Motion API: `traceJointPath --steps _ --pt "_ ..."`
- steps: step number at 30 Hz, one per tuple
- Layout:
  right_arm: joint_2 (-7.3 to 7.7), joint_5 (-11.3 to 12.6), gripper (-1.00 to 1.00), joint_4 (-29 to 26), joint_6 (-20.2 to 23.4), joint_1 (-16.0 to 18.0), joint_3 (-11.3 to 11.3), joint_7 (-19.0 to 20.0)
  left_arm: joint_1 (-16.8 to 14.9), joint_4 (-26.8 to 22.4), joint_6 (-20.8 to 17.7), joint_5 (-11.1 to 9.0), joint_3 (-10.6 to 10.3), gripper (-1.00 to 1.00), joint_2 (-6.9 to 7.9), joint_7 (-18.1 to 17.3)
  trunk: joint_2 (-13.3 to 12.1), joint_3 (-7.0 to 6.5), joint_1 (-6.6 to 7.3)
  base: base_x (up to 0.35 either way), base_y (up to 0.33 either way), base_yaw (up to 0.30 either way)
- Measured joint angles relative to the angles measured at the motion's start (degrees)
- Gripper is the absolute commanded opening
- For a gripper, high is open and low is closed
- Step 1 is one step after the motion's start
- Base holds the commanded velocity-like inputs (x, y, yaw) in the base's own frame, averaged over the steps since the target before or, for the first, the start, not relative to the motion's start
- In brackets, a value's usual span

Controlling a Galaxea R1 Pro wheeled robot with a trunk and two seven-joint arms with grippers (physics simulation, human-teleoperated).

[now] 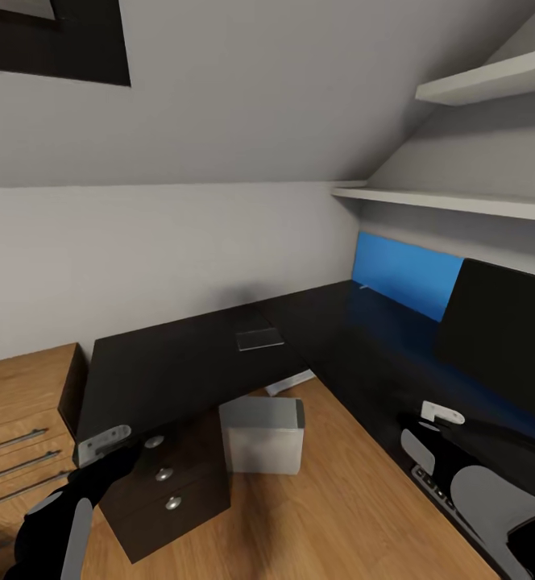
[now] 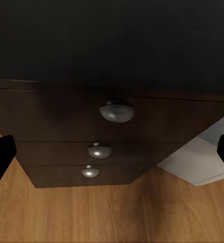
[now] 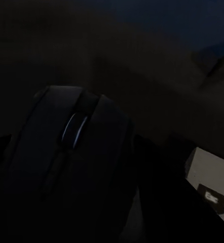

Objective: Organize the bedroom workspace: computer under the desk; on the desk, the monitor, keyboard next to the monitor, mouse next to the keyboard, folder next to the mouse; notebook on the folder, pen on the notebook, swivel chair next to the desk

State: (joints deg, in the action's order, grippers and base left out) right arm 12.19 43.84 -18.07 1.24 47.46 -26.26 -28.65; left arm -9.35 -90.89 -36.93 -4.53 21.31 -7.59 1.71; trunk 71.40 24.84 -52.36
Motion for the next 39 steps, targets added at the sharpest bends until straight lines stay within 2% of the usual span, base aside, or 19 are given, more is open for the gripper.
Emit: traceJointPath --steps 15,37,39 --pt "-0.21 0.11 -1.0 0.35 -0.02 0.05 -0.05 -0.02 0.0 0.0 -0.02 0.0 -0.04 1.0 -0.1 0.04 6.02 2.7 -3.3 0.0 0.0 0.0" --pt "0.32 0.11 -1.0 0.35 -0.05 0.14 0.03 -0.5 0.0 0.15 -0.03 0.0 -0.04 1.0 -0.09 0.01 6.03 2.7 -3.3 0.0 0.0 0.0" --pt "0.32 0.1 -1.0 0.35 -0.03 0.14 0.03 -0.51 0.0 0.16 -0.03 0.0 -0.04 1.0 -0.1 0.02 5.25 2.35 -2.87 0.0 0.0 0.0"
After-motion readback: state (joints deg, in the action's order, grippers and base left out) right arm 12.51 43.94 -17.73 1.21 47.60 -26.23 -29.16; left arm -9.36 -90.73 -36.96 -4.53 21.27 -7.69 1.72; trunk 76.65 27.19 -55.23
